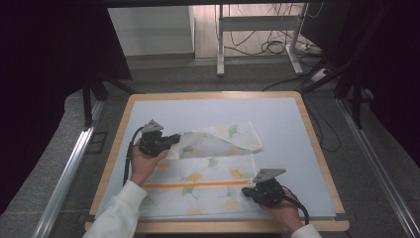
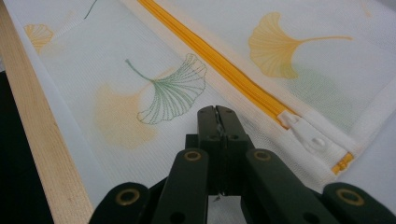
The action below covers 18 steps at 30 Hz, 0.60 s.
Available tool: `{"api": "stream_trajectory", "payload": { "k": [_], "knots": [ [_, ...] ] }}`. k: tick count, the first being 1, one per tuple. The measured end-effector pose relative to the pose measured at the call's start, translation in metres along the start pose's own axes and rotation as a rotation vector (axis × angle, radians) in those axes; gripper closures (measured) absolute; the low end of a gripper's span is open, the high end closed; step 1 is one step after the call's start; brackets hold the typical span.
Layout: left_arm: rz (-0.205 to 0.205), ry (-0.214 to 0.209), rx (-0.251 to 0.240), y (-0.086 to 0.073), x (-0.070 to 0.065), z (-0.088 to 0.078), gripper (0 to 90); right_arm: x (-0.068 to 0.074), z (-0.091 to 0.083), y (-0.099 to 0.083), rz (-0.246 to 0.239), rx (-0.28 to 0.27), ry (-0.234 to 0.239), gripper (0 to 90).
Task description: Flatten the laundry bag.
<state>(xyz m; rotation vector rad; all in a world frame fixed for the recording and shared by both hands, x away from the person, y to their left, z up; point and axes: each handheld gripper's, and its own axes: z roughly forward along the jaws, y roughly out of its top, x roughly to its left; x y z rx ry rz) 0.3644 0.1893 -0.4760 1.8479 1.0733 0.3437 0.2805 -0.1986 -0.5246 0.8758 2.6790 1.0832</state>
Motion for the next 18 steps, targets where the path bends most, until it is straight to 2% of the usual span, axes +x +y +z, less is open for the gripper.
{"api": "stream_trajectory", "payload": {
  "k": [12, 15, 18],
  "knots": [
    [-0.023, 0.027, 0.001, 0.017, 0.016, 0.010, 89.8, 0.000, 0.000, 0.000, -0.002, -0.001, 0.001, 89.2],
    [-0.050, 0.033, -0.006, 0.021, 0.023, 0.012, 89.8, 0.000, 0.000, 0.000, -0.003, -0.002, 0.001, 89.2],
    [-0.059, 0.041, 0.007, 0.022, 0.028, 0.015, 89.8, 0.000, 0.000, 0.000, 0.000, -0.002, 0.002, 89.2]
  ]
}}
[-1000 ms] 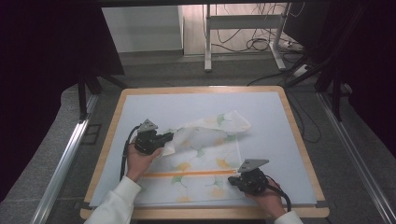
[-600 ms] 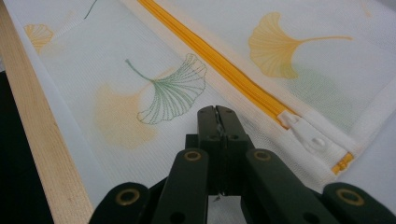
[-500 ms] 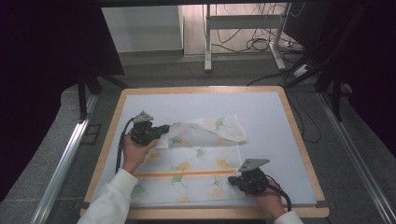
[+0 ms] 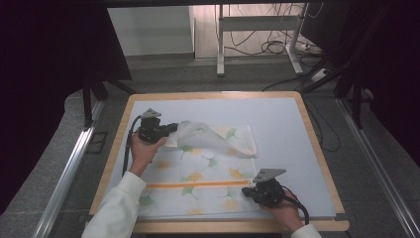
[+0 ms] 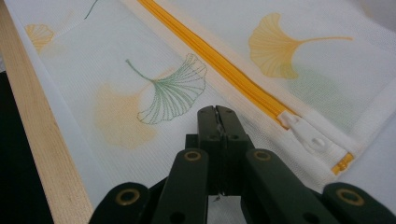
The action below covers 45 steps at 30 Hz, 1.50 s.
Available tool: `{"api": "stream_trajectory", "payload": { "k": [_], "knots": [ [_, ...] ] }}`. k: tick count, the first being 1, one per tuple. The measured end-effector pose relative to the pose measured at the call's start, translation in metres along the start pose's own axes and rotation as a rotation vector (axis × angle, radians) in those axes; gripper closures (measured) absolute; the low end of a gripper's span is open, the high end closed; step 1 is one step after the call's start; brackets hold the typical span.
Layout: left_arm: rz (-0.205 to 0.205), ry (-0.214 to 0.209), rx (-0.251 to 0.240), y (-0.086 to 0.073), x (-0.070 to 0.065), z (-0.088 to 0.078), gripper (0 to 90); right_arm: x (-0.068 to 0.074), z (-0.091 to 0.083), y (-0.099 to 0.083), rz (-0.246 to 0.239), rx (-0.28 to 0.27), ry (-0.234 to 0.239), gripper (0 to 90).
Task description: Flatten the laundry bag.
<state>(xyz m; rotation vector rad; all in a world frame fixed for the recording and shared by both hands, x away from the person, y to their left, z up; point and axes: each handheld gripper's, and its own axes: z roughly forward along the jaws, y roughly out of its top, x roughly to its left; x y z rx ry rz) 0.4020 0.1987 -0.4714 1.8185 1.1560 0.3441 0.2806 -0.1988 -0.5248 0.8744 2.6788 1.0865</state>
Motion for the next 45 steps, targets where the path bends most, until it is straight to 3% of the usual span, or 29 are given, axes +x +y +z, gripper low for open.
{"api": "stream_trajectory", "payload": {
  "k": [8, 11, 16, 19, 28, 34, 38, 45],
  "knots": [
    [-0.025, -0.006, 0.003, -0.001, 0.006, 0.012, 89.8, -0.001, 0.000, 0.000, 0.003, 0.000, 0.004, 89.2],
    [-0.011, 0.012, 0.017, -0.003, 0.005, 0.017, 89.8, 0.000, 0.000, 0.000, 0.000, -0.002, 0.002, 89.2],
    [-0.038, 0.013, 0.007, -0.003, 0.009, 0.018, 89.8, -0.001, 0.000, 0.000, 0.001, -0.002, 0.004, 89.2],
    [-0.032, 0.036, 0.001, -0.001, 0.013, 0.018, 89.8, -0.001, 0.000, 0.000, 0.004, -0.002, 0.008, 89.2],
    [-0.118, 0.083, 0.003, -0.004, 0.046, 0.028, 89.7, -0.002, 0.000, -0.001, 0.007, -0.005, 0.013, 89.0],
    [-0.170, 0.081, 0.013, -0.009, 0.064, 0.038, 89.7, -0.002, 0.000, -0.001, 0.008, -0.007, 0.016, 89.0],
    [-0.169, 0.096, 0.024, -0.005, 0.071, 0.045, 89.7, -0.002, 0.000, -0.001, 0.013, -0.010, 0.015, 89.0],
    [-0.200, 0.113, 0.017, 0.003, 0.084, 0.043, 89.4, -0.002, 0.000, -0.002, 0.012, -0.011, 0.017, 89.0]
  ]
}}
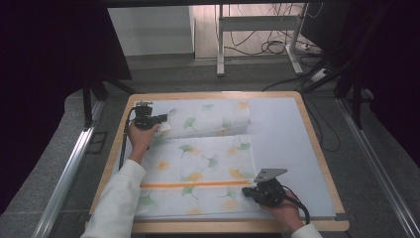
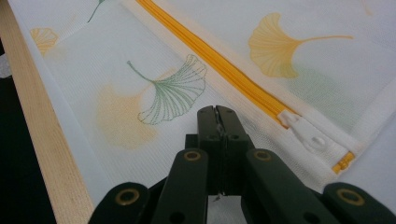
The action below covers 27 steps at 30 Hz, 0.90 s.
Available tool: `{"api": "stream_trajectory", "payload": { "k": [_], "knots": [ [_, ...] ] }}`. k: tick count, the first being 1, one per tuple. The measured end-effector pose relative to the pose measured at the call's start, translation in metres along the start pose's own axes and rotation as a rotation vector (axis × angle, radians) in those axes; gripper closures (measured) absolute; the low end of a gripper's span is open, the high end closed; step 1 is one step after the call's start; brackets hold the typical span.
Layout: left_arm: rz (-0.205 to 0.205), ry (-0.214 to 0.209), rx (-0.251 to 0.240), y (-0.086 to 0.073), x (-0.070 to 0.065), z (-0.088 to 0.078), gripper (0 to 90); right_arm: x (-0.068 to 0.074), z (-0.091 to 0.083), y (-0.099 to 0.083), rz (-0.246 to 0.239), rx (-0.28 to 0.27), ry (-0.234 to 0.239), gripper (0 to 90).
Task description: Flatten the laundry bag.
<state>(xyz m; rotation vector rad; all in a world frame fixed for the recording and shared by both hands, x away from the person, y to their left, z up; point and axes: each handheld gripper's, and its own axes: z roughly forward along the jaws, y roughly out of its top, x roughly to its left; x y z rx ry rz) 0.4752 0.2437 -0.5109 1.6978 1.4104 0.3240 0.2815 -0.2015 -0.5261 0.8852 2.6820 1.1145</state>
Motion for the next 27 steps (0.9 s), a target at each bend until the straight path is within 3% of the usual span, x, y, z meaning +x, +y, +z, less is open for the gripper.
{"api": "stream_trajectory", "payload": {
  "k": [5, 7, 12, 14, 16, 18, 20, 25, 27],
  "knots": [
    [-0.014, 0.034, 0.004, 0.000, 0.009, -0.003, 88.1, 0.002, 0.000, 0.000, -0.018, 0.000, -0.008, 88.7],
    [-0.011, 0.028, -0.003, 0.000, 0.011, -0.005, 83.0, 0.002, 0.000, 0.000, -0.022, 0.000, -0.007, 87.9],
    [0.037, 0.018, -0.109, 0.009, 0.006, -0.024, 50.9, 0.001, 0.000, 0.000, -0.023, 0.001, -0.001, 87.6],
    [0.059, 0.011, -0.113, 0.015, 0.004, -0.033, 37.0, 0.001, 0.000, 0.000, -0.021, 0.001, 0.001, 87.5],
    [0.088, -0.002, -0.134, 0.020, 0.000, -0.046, 30.0, 0.001, 0.000, 0.000, -0.020, 0.000, 0.002, 87.1],
    [0.107, -0.038, -0.174, 0.021, -0.005, -0.061, 28.8, 0.001, 0.000, 0.000, -0.016, -0.001, 0.003, 86.9],
    [0.137, -0.061, -0.183, 0.021, -0.011, -0.071, 28.0, 0.001, 0.000, 0.000, -0.014, -0.001, 0.005, 86.9],
    [0.230, -0.153, -0.173, 0.011, -0.031, -0.091, 27.3, 0.001, 0.000, 0.000, -0.012, 0.002, 0.005, 86.9],
    [0.258, -0.169, -0.159, 0.006, -0.040, -0.095, 28.0, 0.001, 0.000, 0.000, -0.011, 0.003, 0.005, 86.9]
  ]
}}
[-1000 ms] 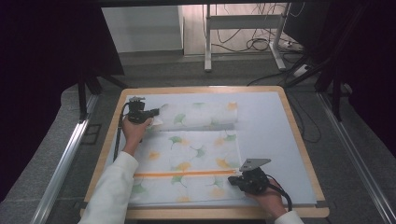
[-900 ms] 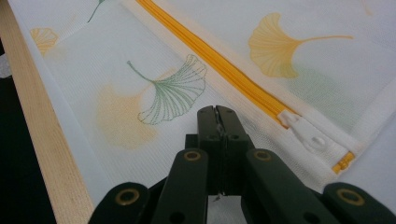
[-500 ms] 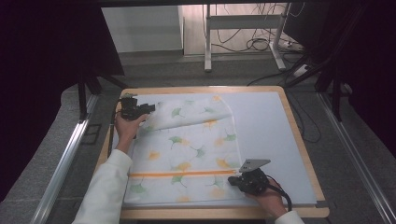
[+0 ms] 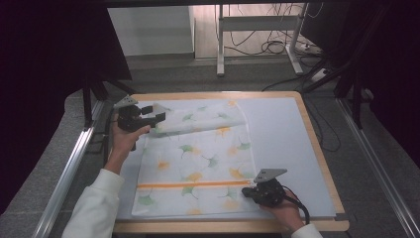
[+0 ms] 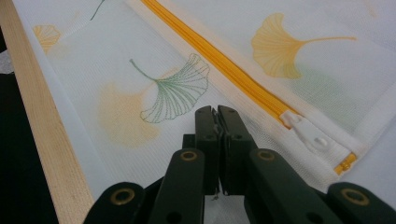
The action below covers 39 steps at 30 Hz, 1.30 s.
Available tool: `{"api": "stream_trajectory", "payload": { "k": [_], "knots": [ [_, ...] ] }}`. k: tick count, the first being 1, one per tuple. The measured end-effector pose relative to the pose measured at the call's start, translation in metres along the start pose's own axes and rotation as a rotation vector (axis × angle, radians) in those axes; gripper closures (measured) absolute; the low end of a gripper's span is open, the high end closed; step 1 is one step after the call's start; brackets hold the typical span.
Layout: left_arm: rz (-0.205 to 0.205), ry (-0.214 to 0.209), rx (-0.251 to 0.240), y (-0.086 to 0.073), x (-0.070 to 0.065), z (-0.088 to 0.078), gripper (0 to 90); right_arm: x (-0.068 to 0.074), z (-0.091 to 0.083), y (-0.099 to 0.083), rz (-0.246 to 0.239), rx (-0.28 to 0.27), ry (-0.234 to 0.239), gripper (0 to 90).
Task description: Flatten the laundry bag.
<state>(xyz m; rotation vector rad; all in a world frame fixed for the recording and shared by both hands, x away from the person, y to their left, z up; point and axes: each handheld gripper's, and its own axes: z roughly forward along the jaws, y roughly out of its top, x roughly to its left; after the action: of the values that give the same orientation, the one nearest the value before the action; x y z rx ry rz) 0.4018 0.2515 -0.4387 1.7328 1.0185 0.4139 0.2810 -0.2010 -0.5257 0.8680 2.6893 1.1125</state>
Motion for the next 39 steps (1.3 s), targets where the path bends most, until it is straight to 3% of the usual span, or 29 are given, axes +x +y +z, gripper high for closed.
{"api": "stream_trajectory", "payload": {
  "k": [4, 11, 22, 34, 39],
  "knots": [
    [0.040, -0.043, 0.027, -0.009, -0.019, -0.001, 34.4, 0.000, 0.000, 0.000, -0.002, 0.000, -0.001, 86.9],
    [0.056, -0.041, 0.120, -0.033, -0.037, 0.017, 48.9, 0.000, 0.000, 0.000, -0.005, 0.000, -0.001, 86.9],
    [0.063, -0.045, 0.178, -0.063, -0.059, 0.015, 43.8, 0.000, 0.000, 0.000, -0.005, 0.002, -0.001, 87.0],
    [0.028, -0.044, 0.181, -0.082, -0.075, -0.003, 37.2, -0.004, 0.001, 0.002, 0.012, 0.009, 0.025, 87.2],
    [0.044, -0.051, 0.203, -0.092, -0.086, -0.003, 36.2, -0.002, 0.001, 0.002, -0.003, 0.008, 0.013, 87.2]
  ]
}}
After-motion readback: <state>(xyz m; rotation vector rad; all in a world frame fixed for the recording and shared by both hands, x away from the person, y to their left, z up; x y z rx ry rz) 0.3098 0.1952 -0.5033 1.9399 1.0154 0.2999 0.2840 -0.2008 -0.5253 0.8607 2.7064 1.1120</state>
